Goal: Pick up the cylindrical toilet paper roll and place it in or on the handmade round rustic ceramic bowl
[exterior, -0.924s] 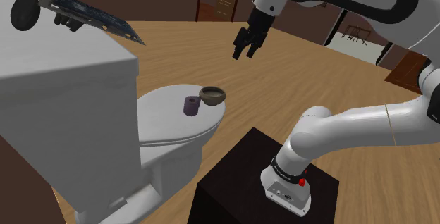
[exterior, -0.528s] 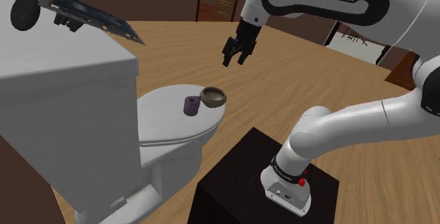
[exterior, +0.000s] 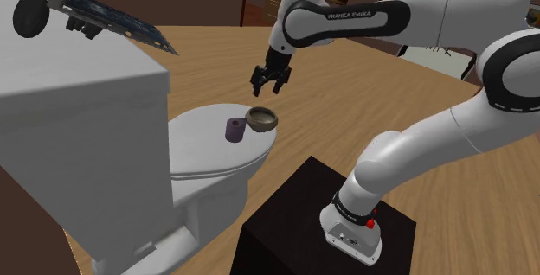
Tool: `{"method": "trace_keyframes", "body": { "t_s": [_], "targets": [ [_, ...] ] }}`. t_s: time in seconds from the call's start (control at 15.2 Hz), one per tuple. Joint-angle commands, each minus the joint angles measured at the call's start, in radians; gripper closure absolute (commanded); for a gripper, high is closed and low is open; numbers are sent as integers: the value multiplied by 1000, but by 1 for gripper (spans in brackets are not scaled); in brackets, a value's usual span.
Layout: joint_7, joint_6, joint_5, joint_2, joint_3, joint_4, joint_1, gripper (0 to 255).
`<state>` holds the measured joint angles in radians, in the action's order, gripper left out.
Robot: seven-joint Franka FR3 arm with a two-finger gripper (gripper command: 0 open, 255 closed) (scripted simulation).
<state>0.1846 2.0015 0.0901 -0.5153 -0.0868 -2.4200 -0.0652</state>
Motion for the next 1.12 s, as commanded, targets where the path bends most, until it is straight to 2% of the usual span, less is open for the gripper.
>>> {"method": "trace_keyframes", "body": {
  "t_s": [0.0, 0.53, 1.06],
  "targets": [
    [19, 60, -4, 58, -8, -9, -8, 0],
    [101, 263, -44, 349, -27, 40, -42, 0],
    [197, 408, -110, 659, -16, 164, -60, 0]
  ]
}}
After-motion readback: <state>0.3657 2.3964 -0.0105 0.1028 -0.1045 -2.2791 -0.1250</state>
